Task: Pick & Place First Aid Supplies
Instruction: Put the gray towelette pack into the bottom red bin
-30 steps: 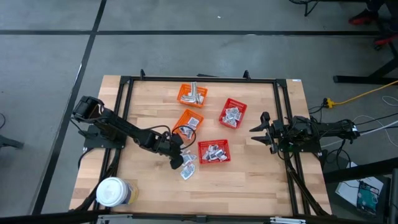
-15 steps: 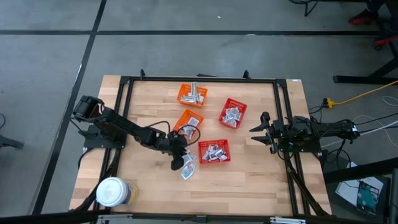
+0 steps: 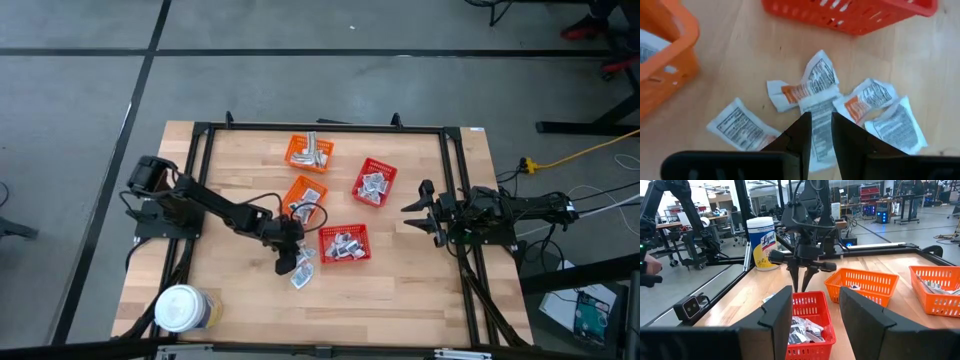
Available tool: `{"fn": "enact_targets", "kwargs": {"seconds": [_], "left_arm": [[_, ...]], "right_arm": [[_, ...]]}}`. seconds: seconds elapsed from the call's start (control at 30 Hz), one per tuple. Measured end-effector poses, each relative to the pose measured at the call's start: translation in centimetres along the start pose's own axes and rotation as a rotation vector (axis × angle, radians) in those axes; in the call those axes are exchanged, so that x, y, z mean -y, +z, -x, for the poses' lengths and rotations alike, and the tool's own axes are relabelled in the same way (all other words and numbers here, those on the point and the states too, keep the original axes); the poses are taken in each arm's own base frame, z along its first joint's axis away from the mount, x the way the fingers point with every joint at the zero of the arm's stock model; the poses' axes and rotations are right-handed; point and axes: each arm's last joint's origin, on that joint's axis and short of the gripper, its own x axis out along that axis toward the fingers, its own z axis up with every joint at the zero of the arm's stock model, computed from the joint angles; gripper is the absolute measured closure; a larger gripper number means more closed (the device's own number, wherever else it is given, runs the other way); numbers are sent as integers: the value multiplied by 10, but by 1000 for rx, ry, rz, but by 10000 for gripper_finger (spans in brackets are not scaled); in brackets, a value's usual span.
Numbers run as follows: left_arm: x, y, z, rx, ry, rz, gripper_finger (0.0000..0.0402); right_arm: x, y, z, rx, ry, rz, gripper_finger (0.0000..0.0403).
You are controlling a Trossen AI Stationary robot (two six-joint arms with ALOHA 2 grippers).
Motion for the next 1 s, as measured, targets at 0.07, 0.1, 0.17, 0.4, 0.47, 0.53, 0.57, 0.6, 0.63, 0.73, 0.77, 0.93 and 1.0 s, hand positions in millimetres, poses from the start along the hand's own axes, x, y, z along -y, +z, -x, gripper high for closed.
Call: {"fn": "enact_targets", "kwargs": {"seconds": [0.07,0.1,0.17,0.4,0.47,0.53,0.57,0.6,0.63,0.73,0.77,0.93,1.0], "left_arm": [[-1,-1,-2,-11,7,0,334],[-1,-2,-3,-17,6,0,334],[-2,-4,-6,-33,1,0,336],[-2,-5,-8,-45,-2,-16,353],[-2,-5,-8,-49,-2,-37,367],[-2,-6,-8,-56,1,-46,387],[-2,-7,-8,-58,8,-46,394],[-2,-7,-8,-60,16,-42,396],[-3,-7,-8,-64,24,-35,397],[-3,-8,-7,-73,29,-2,400],[-3,-8,-7,-74,25,14,400],[0,-6,4,-66,1,48,400],[4,-2,11,-35,-20,44,400]], "right_arm": [[0,0,0,0,0,0,240],[0,0,0,1,0,0,240],[0,0,0,0,0,0,240],[0,0,0,0,0,0,240],[0,0,0,0,0,0,240],[0,0,0,0,0,0,240],[0,0,0,0,0,0,240],[0,0,0,0,0,0,240],[0,0,0,0,0,0,240],[0,0,0,0,0,0,240],[0,0,0,0,0,0,240],[0,0,0,0,0,0,240],[0,0,0,0,0,0,240]]}}
